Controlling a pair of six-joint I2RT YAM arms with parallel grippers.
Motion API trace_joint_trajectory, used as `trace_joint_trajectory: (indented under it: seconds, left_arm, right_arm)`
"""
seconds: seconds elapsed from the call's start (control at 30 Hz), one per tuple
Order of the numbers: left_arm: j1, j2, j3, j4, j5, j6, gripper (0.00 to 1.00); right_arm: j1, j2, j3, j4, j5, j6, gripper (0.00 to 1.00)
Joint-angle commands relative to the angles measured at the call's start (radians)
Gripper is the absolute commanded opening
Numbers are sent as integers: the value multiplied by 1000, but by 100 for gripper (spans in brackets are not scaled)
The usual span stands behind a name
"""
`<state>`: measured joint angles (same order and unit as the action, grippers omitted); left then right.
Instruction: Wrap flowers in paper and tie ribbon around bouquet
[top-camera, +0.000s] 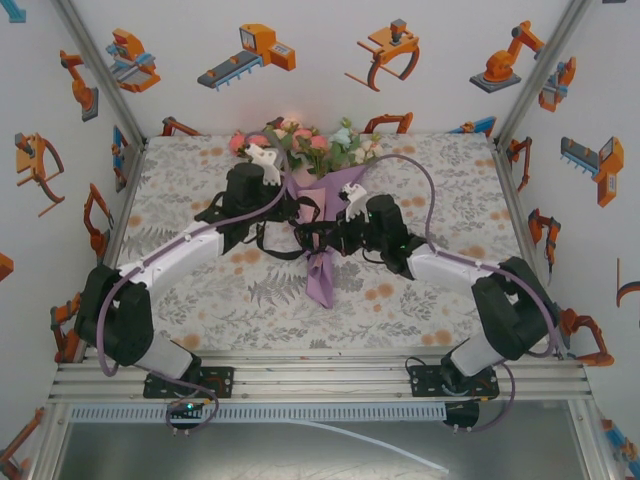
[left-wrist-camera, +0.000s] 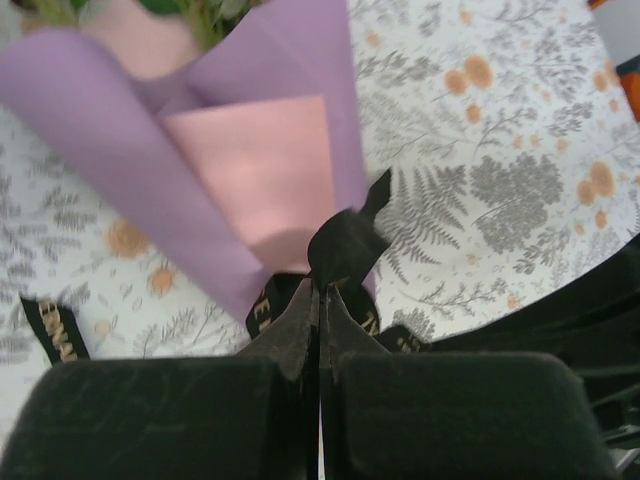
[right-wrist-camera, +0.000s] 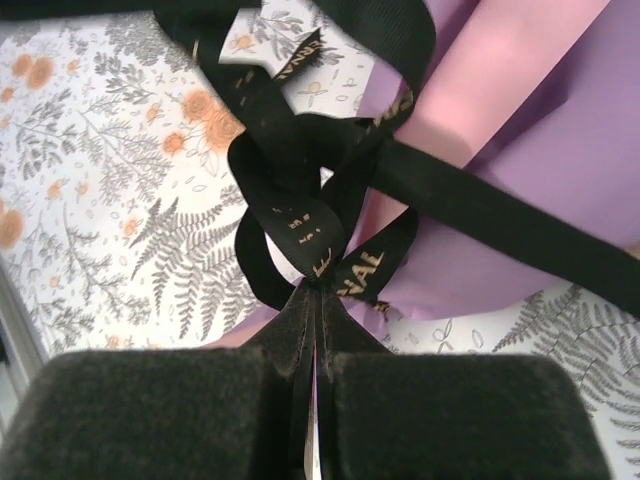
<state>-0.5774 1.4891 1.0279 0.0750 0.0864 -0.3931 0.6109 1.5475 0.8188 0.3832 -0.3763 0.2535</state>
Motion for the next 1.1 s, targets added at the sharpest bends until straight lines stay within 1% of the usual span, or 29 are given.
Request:
trace_joint_trajectory:
  seconds: [0.0, 0.1, 0.13, 0.2, 0.27, 0.37, 0.4, 0.47, 0.5, 0.57, 0.67, 0.73, 0.83, 0.9, 0.93, 0.97, 1.0, 1.07]
  left_arm:
    - [-4, -63, -63, 56, -80, -96, 0]
    - [-2, -124, -108, 13, -184, -129, 0]
    - [-2, -142, -121, -1, -219, -132, 0]
    - [3, -172, -146, -22, -264, -135, 0]
    - [11, -189, -159, -43, -275, -133, 0]
    - [16, -202, -164, -87, -301, -141, 0]
    - [16, -205, -167, -101, -315, -148, 0]
    - [17, -209, -186, -109, -329, -152, 0]
    - [18, -212, -194, -105, -332, -154, 0]
    - [19, -213, -210, -97, -330, -159, 0]
    - [20, -205, -216, -88, -308, -152, 1]
    - [20, -201, -209, -103, -317, -157, 5]
    - [22, -219, -207, -121, -342, -163, 24]
    - [26, -249, -185, -193, -402, -190, 33]
    - [27, -267, -162, -261, -452, -236, 36]
    - [25, -282, -137, -335, -476, -284, 40]
    - [25, -297, -123, -382, -473, -311, 41]
    - [8, -331, -115, -409, -402, -358, 40]
  right_arm:
    - [1, 52, 99, 11, 14, -34, 0]
    - [14, 101, 153, -34, -6, -69, 0]
    - [17, 108, 159, -45, 8, -87, 1]
    - [22, 115, 173, -74, 87, -111, 6]
    - [31, 123, 196, -134, 140, -155, 10]
    - [45, 137, 222, -220, 154, -185, 12]
    - [50, 139, 222, -236, 171, -186, 15]
    - [58, 141, 212, -250, 224, -182, 28]
    - [59, 142, 208, -253, 243, -176, 32]
    - [61, 153, 218, -271, 255, -171, 34]
    - [61, 181, 256, -319, 286, -155, 35]
    - [61, 193, 274, -335, 300, -143, 36]
    - [62, 197, 291, -352, 302, -131, 36]
    - [62, 188, 285, -348, 292, -125, 37]
    - [62, 180, 283, -346, 282, -119, 38]
    - [62, 170, 278, -334, 263, -114, 39]
    - [62, 160, 272, -316, 242, -105, 39]
    - [58, 141, 253, -281, 202, -83, 38]
